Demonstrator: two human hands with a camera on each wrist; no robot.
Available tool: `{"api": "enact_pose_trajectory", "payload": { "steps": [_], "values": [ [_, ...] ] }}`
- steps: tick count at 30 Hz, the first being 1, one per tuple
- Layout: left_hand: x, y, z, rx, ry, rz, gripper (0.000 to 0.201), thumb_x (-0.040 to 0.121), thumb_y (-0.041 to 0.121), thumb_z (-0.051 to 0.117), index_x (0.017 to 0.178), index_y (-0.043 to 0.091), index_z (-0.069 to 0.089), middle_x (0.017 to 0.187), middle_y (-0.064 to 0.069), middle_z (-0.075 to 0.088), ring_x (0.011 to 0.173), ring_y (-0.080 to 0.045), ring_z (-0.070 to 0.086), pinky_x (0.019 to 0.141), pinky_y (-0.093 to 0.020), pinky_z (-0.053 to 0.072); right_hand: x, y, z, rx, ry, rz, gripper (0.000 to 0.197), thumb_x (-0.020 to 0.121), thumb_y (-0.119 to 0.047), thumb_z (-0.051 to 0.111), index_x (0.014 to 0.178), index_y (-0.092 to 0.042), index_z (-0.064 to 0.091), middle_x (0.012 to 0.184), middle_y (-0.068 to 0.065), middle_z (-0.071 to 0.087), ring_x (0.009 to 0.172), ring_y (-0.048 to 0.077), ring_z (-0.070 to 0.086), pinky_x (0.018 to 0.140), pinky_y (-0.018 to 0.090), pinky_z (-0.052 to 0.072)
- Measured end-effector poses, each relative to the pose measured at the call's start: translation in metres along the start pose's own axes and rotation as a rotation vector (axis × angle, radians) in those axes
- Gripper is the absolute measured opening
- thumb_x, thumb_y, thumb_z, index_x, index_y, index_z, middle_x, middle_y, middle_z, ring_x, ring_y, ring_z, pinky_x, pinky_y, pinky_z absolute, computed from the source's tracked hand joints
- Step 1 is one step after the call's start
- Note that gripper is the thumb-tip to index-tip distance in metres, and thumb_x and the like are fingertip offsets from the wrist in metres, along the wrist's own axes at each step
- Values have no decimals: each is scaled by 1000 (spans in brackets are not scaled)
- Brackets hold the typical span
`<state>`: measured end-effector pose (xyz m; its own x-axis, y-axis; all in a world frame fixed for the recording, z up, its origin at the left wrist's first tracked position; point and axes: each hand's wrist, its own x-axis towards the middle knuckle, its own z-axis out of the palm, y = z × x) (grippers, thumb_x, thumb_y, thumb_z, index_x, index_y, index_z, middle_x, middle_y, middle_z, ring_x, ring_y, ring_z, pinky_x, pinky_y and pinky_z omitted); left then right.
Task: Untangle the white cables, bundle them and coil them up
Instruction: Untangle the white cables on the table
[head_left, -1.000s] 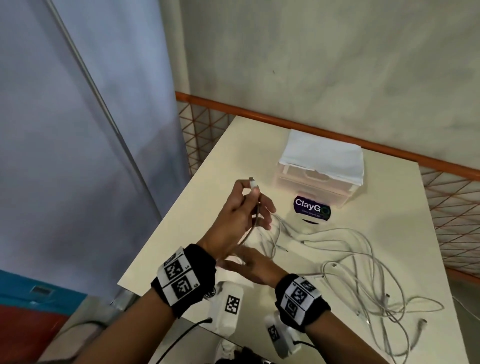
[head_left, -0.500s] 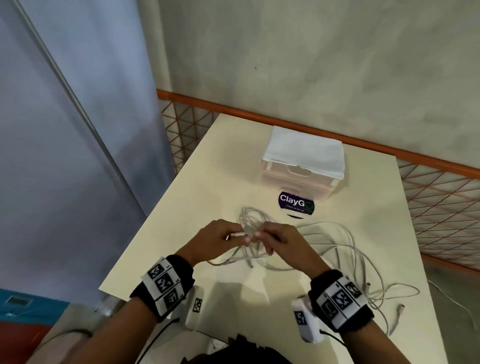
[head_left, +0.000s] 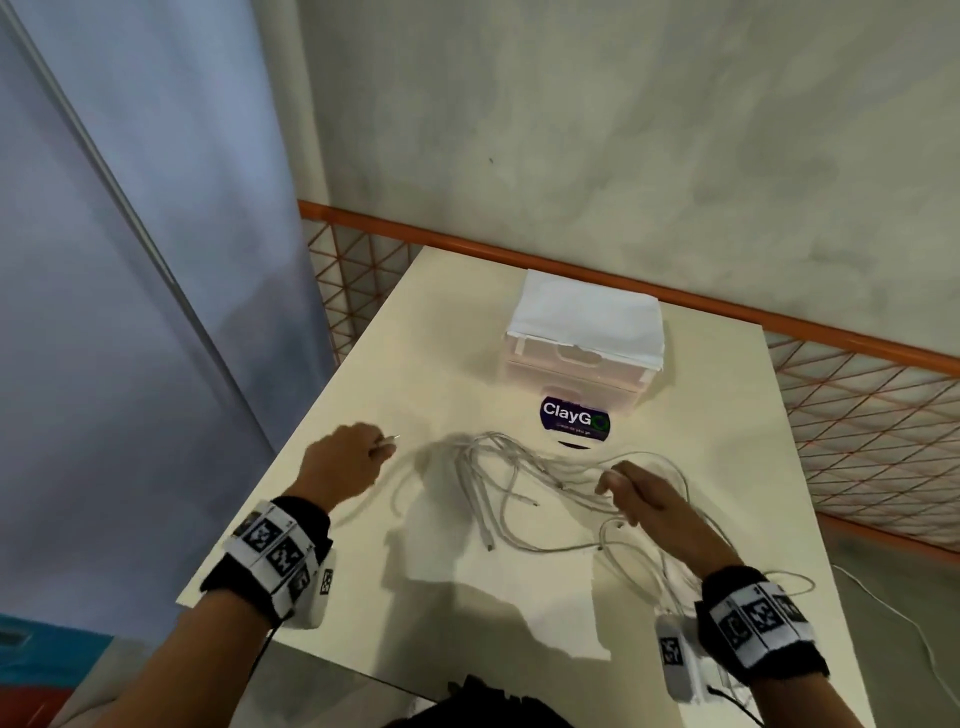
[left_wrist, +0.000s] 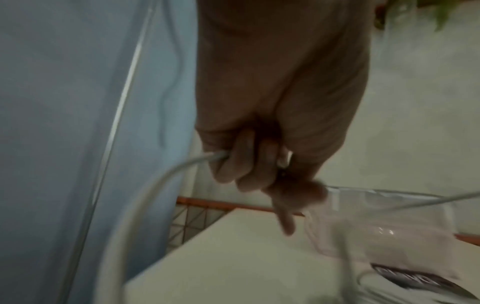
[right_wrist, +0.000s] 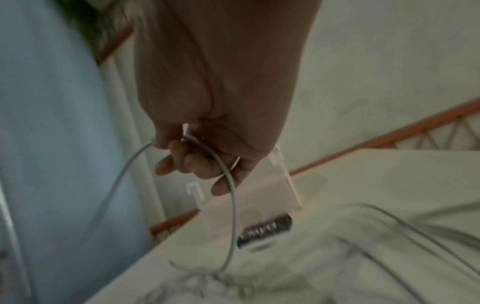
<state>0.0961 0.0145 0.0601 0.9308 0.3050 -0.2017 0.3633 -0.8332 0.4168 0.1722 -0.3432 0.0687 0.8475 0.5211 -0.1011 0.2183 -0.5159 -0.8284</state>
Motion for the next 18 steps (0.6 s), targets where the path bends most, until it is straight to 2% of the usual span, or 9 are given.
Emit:
{"api": "enact_pose_trajectory", "payload": {
  "steps": [1, 3, 5, 6, 8, 10, 11, 15, 18],
  "values": [
    [-2, 1, 10, -24, -59, -10, 22, 96, 27, 46, 86, 16, 61, 68, 2, 65, 87, -27, 65, 78, -34, 46, 2, -10, -5, -43, 7, -40, 26, 98, -28, 42, 81, -21, 60, 60, -3, 48, 57, 10, 42, 58, 23, 38],
    [-7, 17, 20, -211, -19, 109, 21, 99, 25, 41, 90, 19, 59, 71, 6, 66, 79, -18, 64, 81, -34, 49, 8, -33, -8, -220, -63, -109, 26, 99, -28, 42, 83, -23, 62, 56, -7, 53, 51, 5, 41, 54, 19, 35],
    [-18, 51, 20, -436, 140, 314, 24, 100, 25, 39, 107, 18, 61, 98, 7, 67, 88, -6, 63, 85, -23, 46, 19, -57, -2, -429, -169, -166, 27, 98, -27, 43, 85, -19, 65, 53, -15, 55, 50, 1, 47, 54, 17, 34],
    [-24, 72, 17, -538, 135, 394, 27, 100, 23, 38, 115, 17, 60, 106, 12, 65, 94, 2, 60, 86, -13, 43, 24, -69, 1, -492, -194, -198, 28, 98, -28, 42, 87, -17, 66, 54, -15, 53, 52, -1, 47, 55, 18, 34],
    [-36, 107, 12, -669, -17, 472, 28, 102, 18, 36, 112, 12, 61, 90, 27, 65, 79, 14, 57, 73, -3, 39, 33, -87, 5, -502, -192, -264, 27, 97, -30, 44, 86, -17, 66, 64, -11, 55, 56, 1, 48, 60, 24, 38],
    [-41, 121, 10, -714, -149, 510, 30, 103, 16, 32, 91, 8, 58, 62, 25, 57, 56, 7, 49, 58, -7, 36, 39, -100, -1, -405, -128, -255, 20, 90, -36, 54, 80, -22, 63, 71, -6, 60, 62, 5, 50, 64, 26, 42],
    [-40, 120, 9, -721, -142, 542, 31, 103, 18, 32, 83, 10, 54, 60, 20, 54, 55, 3, 44, 57, -9, 34, 40, -102, -10, -343, -89, -222, 18, 86, -38, 61, 77, -22, 61, 71, -5, 60, 61, 5, 50, 63, 23, 41],
    [-27, 84, -2, -652, 104, 592, 26, 100, 23, 36, 76, 19, 44, 65, 12, 42, 59, -3, 34, 61, -17, 33, 37, -70, -54, -314, 55, -122, 23, 81, -33, 69, 71, -13, 61, 59, -8, 54, 54, 1, 47, 54, 15, 34],
    [-23, 55, -13, -586, 180, 540, 26, 99, 30, 36, 74, 24, 42, 68, 10, 46, 59, -5, 36, 60, -18, 33, 26, -30, -75, -314, 152, -3, 31, 86, -36, 61, 64, -13, 60, 57, 0, 52, 51, 6, 43, 59, 25, 34]
  ]
}}
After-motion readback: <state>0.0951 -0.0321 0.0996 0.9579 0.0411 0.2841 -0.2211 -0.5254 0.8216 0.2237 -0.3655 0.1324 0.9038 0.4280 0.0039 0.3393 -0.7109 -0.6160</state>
